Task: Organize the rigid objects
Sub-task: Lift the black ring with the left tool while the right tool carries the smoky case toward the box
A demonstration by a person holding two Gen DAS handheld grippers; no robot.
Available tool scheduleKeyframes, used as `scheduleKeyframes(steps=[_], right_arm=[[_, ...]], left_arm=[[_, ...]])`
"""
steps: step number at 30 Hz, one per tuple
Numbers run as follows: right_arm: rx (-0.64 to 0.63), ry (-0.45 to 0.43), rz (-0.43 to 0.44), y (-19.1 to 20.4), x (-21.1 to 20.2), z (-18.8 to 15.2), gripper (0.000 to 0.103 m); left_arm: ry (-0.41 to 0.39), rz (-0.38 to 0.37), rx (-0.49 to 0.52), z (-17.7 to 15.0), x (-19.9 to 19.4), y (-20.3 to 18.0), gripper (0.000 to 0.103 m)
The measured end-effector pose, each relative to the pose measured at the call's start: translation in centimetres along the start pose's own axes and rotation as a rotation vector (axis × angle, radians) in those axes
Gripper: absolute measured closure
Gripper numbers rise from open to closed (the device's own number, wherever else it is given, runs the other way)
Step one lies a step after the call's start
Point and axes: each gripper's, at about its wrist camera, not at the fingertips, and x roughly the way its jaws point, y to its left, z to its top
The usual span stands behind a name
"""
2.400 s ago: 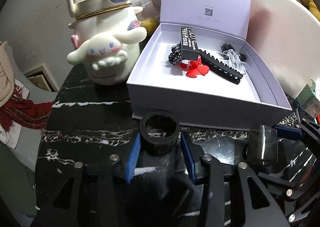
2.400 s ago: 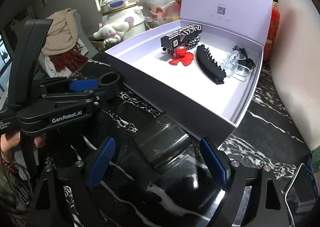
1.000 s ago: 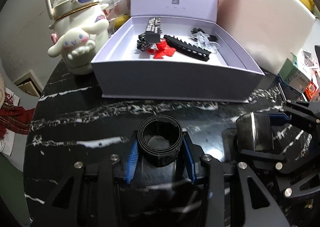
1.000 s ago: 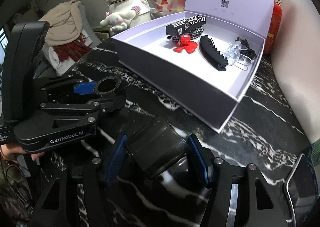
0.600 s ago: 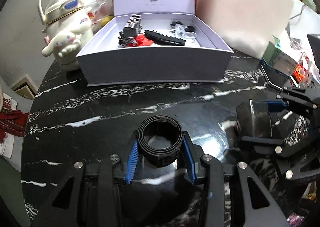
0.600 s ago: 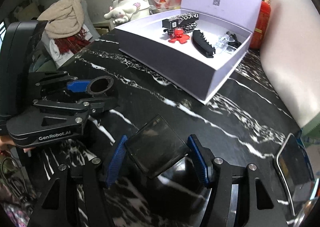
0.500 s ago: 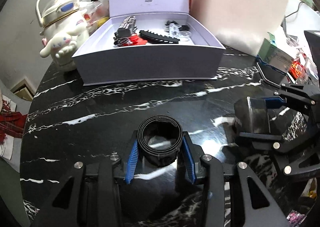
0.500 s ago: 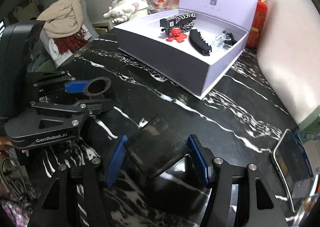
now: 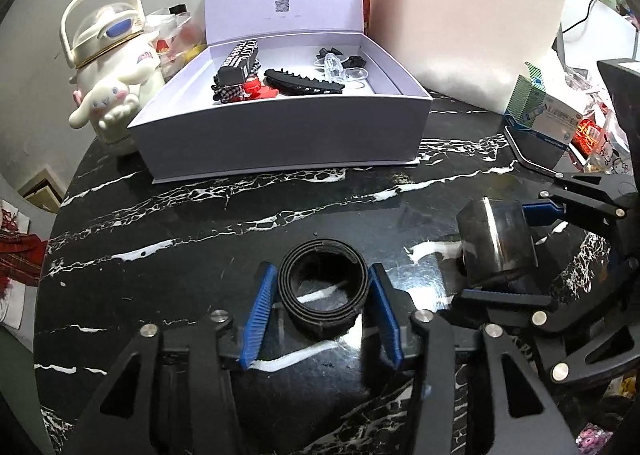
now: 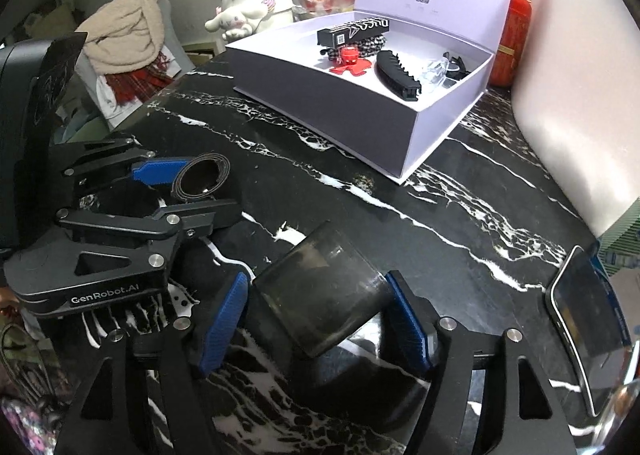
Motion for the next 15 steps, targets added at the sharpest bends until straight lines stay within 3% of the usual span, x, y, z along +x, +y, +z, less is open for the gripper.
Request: scheduleKeyframes(steps=[2,7,8,9,11,15], right_arm=[[0.002,-0.001,0.001,-0.03,0.03,0.0,0.032],[0.002,0.001,-0.002,-0.12,0.03,-0.01,0.034],[0.002,0.002,-0.013,-0.14,0.03,-0.01,0.038],[0.001,0.001,-0.022,-0.24,0.02,0.02,0.041],[0.007,0.001,-0.009,-0.39,-0.06,0.01,0.041],[0.009,-0.014,0.004,-0.29,-0.38,0.05,0.041]], left_arm=[[-0.003,0.01,0.0,0.05,0.13,0.12,0.044],[0.001,0.004,-0.012,-0.01,0.2,0.16,0.043],[0.003,0.002,-0.016,-0.02,0.18,0.17,0.043],[0.004,0.001,-0.016,-0.04,0.17,0.15,0.044],[0.001,-0.009,-0.006,-0.08,0.0,-0.11,0.061],[0.008,-0.014,0.016,-0.1,-0.16,-0.7,0.063]])
